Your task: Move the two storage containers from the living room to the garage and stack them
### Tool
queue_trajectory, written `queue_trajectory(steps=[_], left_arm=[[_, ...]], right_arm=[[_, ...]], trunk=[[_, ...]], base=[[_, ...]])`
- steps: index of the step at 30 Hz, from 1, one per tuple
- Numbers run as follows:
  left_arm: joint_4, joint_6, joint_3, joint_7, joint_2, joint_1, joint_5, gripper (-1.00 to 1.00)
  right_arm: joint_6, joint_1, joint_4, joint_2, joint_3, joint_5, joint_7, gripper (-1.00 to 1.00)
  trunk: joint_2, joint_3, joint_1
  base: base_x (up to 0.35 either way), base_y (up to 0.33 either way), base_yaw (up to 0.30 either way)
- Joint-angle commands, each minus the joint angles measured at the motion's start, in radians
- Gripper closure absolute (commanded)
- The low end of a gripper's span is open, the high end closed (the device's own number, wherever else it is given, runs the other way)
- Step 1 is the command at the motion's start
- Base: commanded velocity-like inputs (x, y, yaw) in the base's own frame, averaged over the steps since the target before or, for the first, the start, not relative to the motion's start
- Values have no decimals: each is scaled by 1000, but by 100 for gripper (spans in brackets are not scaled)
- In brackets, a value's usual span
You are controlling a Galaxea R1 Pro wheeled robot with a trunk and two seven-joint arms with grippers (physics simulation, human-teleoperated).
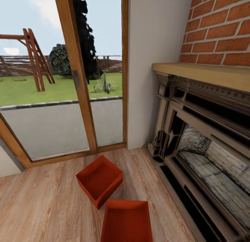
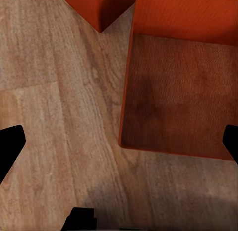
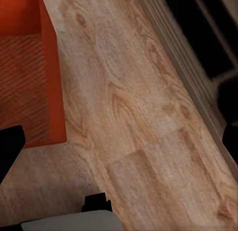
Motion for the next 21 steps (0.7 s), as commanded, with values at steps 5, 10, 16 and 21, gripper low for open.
queue_trajectory(steps=[5,10,16,21], left_arm=[[1,-3,-9,3,0,-1,10,-100],[1,-3,-9,3,0,-1,10,-100],[1,-3,-9,3,0,-1,10,-100],[1,-3,-9,3,0,-1,10,-100]], right_arm=[[-2,1,-2,1,3,-11,-1,-100],[-1,1,-2,2,3,-11,-1,-100],[-1,1,-2,4,3,-14,-1,-100],[-1,1,-2,6,3,-14,-1,-100]], trunk=[[-1,-4,0],[-1,-11,0],[-1,-21,0],[-1,-29,0]], base=[[0,0,-3],[0,0,0],[0,0,0],[0,0,0]])
